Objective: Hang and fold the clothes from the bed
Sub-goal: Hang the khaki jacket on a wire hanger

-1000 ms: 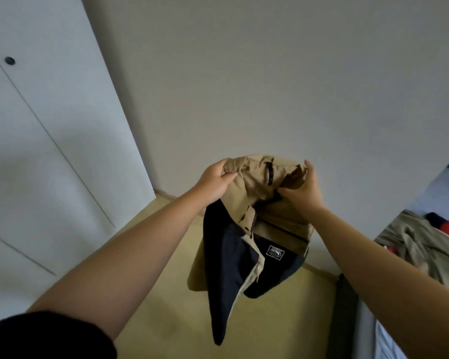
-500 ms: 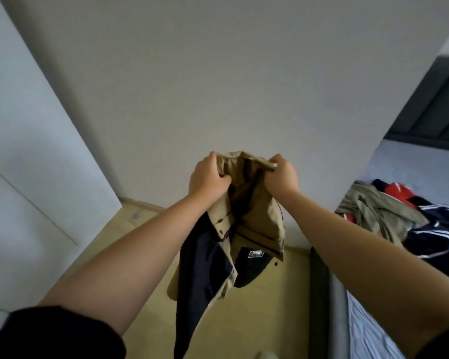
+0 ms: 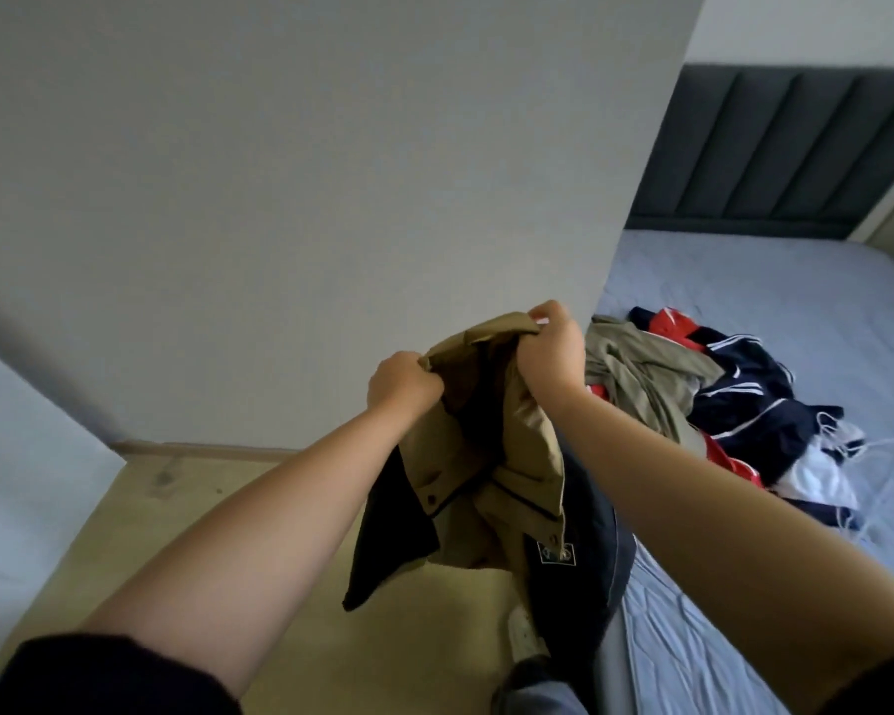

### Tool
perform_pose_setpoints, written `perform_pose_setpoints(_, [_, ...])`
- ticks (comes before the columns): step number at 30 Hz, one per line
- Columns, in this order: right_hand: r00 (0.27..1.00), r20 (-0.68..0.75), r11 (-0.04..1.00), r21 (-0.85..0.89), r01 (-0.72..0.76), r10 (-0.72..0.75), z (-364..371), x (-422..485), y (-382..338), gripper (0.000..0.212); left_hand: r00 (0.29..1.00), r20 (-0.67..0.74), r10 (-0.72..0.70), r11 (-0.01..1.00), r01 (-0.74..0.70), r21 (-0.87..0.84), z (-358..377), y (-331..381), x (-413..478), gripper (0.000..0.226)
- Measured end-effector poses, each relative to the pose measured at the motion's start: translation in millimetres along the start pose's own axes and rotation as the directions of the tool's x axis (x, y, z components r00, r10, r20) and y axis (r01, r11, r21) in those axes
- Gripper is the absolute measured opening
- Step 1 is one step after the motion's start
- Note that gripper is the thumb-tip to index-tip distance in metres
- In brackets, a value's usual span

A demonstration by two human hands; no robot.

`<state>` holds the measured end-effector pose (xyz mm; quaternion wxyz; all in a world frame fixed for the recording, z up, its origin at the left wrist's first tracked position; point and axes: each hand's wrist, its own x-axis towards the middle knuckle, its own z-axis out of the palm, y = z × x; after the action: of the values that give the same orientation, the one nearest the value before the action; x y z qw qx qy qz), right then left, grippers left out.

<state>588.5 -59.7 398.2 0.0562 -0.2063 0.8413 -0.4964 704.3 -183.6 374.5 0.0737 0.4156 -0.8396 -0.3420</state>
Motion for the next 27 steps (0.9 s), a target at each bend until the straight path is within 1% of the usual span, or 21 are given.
perform_pose_setpoints(2, [0.996,-0.071,0.998,0.037,-0.044,0.046,-14.8,24.9,17.5,0.026,0.997,0.064,-0.045,0.983,0.055,-0.172,26.1,28.5,19.0,0.022])
perform_pose_setpoints(4, [0.987,-0.134,0.995,0.06,-0.083,0.09,-30.6,53.6,38.3,0.027,0.992,0.115,-0.042,0.954,0.074,-0.292,55.6,56.9,37.7,0.022])
perform_pose_setpoints(6, [0.975,-0.177,0.989,0.083,-0.125,0.138,-48.0,85.5,63.3,0.025,0.987,0.162,-0.024,0.926,0.083,-0.367,88.6,85.6,56.7,0.019])
perform_pose_setpoints(8, [0.97,-0.166,0.983,0.08,-0.165,0.176,-64.6,118.6,92.8,0.02,0.976,0.218,-0.007,0.913,0.096,-0.397,121.6,111.8,76.5,0.016])
perform_pose_setpoints(9, [0.973,-0.13,0.981,0.054,-0.186,0.192,-72.3,136.0,109.4,0.016,0.969,0.247,-0.001,0.914,0.101,-0.392,138.1,123.8,86.7,0.015])
perform_pose_setpoints(11, [0.974,-0.008,0.974,-0.004,-0.228,0.228,-84.2,165.8,141.9,0.008,0.954,0.301,0.006,0.927,0.108,-0.359,167.1,141.5,105.5,0.015])
perform_pose_setpoints(13, [0.949,0.097,0.954,-0.026,-0.298,0.299,-95.6,192.2,179.7,0.009,0.938,0.346,0.002,0.943,0.114,-0.314,202.2,157.4,124.0,0.012])
perform_pose_setpoints(15, [0.916,0.152,0.928,-0.024,-0.373,0.372,-102.7,207.2,218.4,0.008,0.921,0.388,-0.024,0.955,0.136,-0.265,237.6,170.0,137.1,0.015])
perform_pose_setpoints(17, [0.872,0.172,0.885,-0.005,-0.465,0.459,-108.4,211.4,256.8,0.009,0.9,0.433,-0.042,0.966,0.147,-0.213,274.7,182.1,144.7,0.022])
perform_pose_setpoints(19, [0.815,0.166,0.824,0.029,-0.566,0.555,-113.7,213.7,294.1,0.019,0.883,0.466,-0.051,0.973,0.149,-0.177,311.8,195.3,150.3,0.031])
perform_pose_setpoints(21, [0.771,0.151,0.773,0.058,-0.632,0.619,-117.0,215.0,326.9,0.025,0.881,0.47,-0.046,0.974,0.143,-0.174,346.1,205.3,155.0,0.029])
perform_pose_setpoints(23, [0.756,0.108,0.755,0.066,-0.653,0.645,-118.4,216.1,351.7,0.025,0.879,0.476,-0.04,0.97,0.148,-0.192,373.0,210.7,159.3,0.031])
perform_pose_setpoints(25, [0.757,0.018,0.754,0.075,-0.652,0.653,-117.7,220.8,378.2,0.026,0.867,0.497,-0.042,0.966,0.162,-0.202,401.8,213.7,169.7,0.032])
perform_pose_setpoints(27, [0.743,-0.084,0.747,0.093,-0.658,0.664,-113.0,227.3,403.0,0.025,0.858,0.511,-0.056,0.961,0.186,-0.207,428.2,213.2,185.4,0.028])
